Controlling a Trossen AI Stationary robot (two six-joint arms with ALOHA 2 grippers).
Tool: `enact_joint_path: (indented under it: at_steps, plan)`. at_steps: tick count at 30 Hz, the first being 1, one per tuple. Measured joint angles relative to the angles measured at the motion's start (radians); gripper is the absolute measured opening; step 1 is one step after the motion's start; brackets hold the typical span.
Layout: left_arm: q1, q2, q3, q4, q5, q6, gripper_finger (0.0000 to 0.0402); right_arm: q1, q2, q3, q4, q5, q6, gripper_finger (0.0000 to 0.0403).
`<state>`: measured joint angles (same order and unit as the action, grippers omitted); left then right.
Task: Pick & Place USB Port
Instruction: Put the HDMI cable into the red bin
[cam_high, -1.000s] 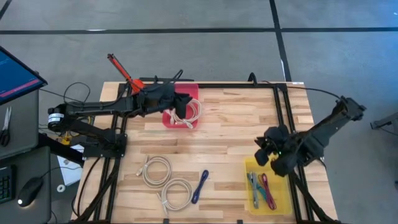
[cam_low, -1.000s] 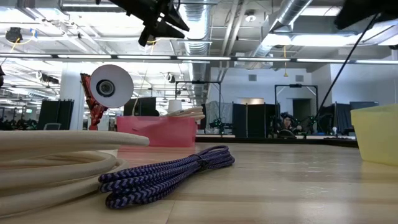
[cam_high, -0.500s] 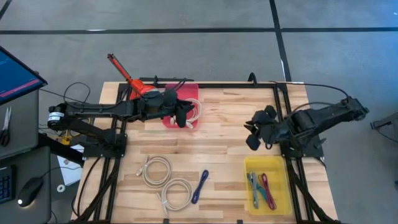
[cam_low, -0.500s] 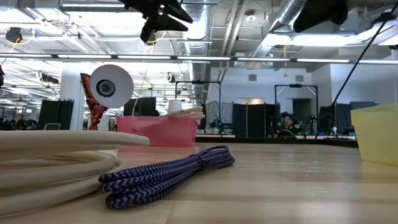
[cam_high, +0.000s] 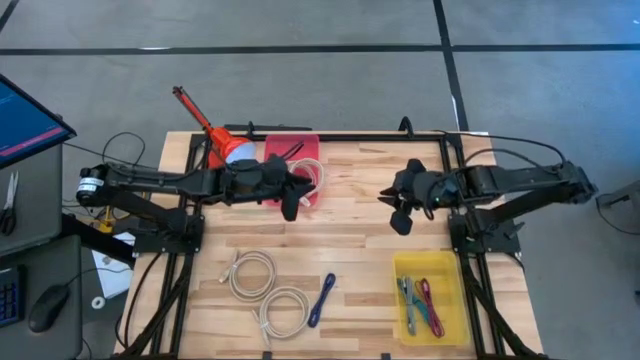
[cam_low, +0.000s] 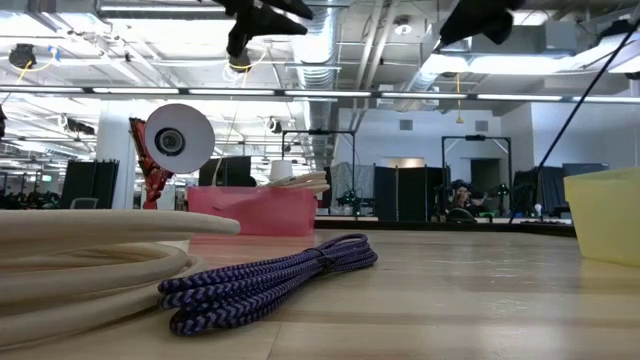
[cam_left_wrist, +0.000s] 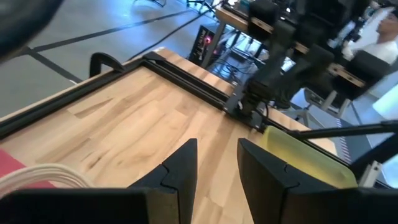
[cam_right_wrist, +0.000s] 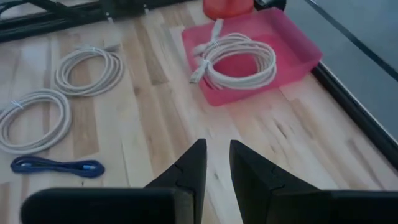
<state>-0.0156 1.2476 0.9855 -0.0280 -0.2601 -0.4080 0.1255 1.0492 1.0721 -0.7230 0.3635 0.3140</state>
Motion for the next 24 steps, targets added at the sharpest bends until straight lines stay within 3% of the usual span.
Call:
enact_joint_path:
  at_steps: [24]
  plan:
    - [-0.124,-0.012,-0.001,-0.002,0.000,0.000,0.0113,-0.237,0.136,0.000,0.301,-0.553,-0.235,0.0063]
